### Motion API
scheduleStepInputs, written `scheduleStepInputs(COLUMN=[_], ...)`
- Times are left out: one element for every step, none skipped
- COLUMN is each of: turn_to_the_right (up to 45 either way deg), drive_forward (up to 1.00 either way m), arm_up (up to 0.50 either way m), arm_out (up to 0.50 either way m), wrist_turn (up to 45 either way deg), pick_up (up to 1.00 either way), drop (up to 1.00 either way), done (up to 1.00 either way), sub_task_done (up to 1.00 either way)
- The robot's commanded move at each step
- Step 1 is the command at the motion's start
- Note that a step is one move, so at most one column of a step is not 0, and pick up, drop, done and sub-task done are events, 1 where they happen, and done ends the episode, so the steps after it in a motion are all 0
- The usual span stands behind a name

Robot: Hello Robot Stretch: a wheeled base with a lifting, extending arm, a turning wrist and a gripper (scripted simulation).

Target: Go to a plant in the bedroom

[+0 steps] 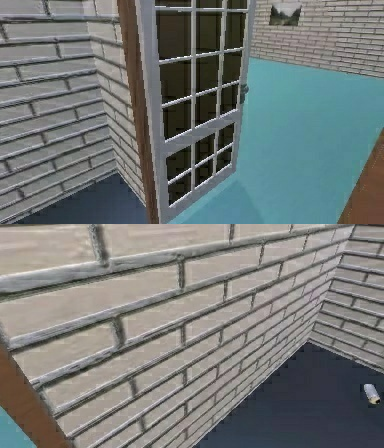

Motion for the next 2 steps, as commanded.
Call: scheduleStepInputs(turn_to_the_right=[0.0, 3.0], drive_forward=[0.20, 0.00], arm_up=[0.00, 0.00], arm_out=[0.00, 0.00], wrist_turn=[0.0, 0.0], pick_up=[0.00, 0.00], drop=[0.00, 0.00], done=[0.00, 0.00], sub_task_done=[0.00, 0.00])
